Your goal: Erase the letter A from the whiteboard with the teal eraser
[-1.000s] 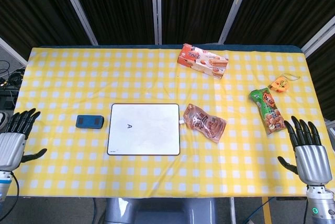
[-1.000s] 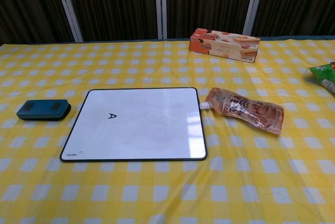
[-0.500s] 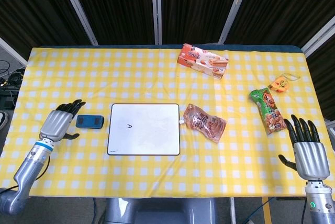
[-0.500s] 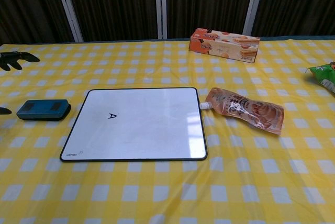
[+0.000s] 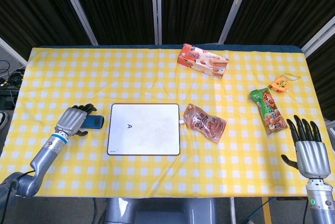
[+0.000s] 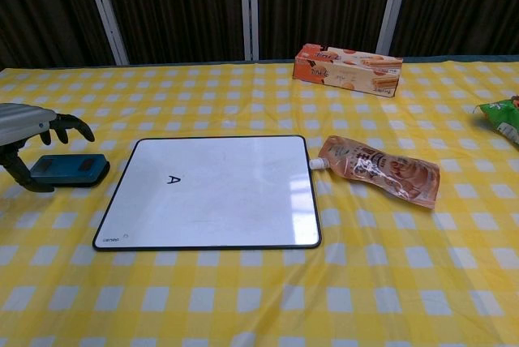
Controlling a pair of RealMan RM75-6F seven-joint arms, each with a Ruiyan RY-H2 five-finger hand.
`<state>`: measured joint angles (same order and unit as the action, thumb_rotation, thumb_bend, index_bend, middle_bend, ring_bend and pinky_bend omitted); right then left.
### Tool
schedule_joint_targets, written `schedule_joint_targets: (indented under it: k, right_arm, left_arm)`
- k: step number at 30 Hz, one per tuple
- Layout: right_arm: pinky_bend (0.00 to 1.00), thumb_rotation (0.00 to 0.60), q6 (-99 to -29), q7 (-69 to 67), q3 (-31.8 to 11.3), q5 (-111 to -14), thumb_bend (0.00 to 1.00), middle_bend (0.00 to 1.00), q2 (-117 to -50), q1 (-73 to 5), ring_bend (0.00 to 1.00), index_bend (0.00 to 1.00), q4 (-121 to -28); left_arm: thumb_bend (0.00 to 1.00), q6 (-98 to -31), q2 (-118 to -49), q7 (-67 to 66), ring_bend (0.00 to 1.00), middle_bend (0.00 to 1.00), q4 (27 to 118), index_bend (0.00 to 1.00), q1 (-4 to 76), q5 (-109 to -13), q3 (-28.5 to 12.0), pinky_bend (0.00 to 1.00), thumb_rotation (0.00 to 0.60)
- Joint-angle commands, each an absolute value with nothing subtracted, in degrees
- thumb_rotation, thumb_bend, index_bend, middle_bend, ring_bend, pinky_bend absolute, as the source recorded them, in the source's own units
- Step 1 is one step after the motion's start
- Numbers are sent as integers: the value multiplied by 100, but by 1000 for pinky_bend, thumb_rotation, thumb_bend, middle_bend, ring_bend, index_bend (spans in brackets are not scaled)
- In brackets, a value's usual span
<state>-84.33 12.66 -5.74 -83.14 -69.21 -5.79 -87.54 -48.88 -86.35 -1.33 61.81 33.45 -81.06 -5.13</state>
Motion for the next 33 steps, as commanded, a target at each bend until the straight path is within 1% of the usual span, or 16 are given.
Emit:
schedule_joint_targets:
  k: [1, 6, 13, 17, 21, 24, 29, 31, 33]
  right_arm:
    - [0, 600, -8409, 1275, -577, -8291, 0, 0, -6932, -590, 0, 0, -8734]
    - [0, 600, -8378, 1288, -573, -8266, 0, 0, -6949, -604, 0, 0, -8707]
    - [0, 600, -8370, 1290, -568, -8247, 0, 0, -6959, -609, 0, 0, -8688]
    - [0, 600, -8361, 1286, -561, -8242, 0, 0, -6957, -612, 0, 0, -8690]
    - [0, 600, -8363, 1300, -552, -8254, 0, 0, -6961, -616, 0, 0, -8697]
    - [0, 600, -8355, 1307, -548, -8250, 0, 0, -6968, -620, 0, 0, -8698]
    - [0, 600, -8336, 1314, -544, -8238, 0, 0, -6974, -628, 0, 0, -8695]
    - [0, 600, -8328, 1326, -543, -8231, 0, 0, -6980, -633, 0, 0, -8694]
    - [0, 600, -8321, 1335, -540, -8228, 0, 0, -6987, -637, 0, 0, -8689]
  left_arm:
    - [213, -4892, -8877, 48, 295, 192, 5918, 263, 3504, -8220, -505, 346, 600]
    - [226, -4868, -8971, 82, 306, 200, 5789, 272, 3622, -8248, -483, 368, 600]
    - [231, -4817, -8920, -117, 412, 281, 5868, 378, 3643, -8082, -465, 474, 600]
    - [233, -4851, -8890, -280, 440, 306, 5911, 424, 3604, -7963, -464, 510, 600]
    - [293, -4860, -8869, -275, 472, 344, 5954, 472, 3575, -7869, -467, 537, 600]
    - [327, -4986, -8811, -120, 487, 363, 6041, 495, 3556, -7933, -463, 549, 600]
    - [327, -5280, -8607, 207, 496, 371, 6383, 514, 3546, -8097, -512, 556, 600]
    - [326, -5559, -8439, 502, 497, 373, 6758, 518, 3575, -8258, -618, 557, 600]
    - [324, -5710, -8381, 664, 497, 373, 6943, 519, 3616, -8383, -663, 557, 600]
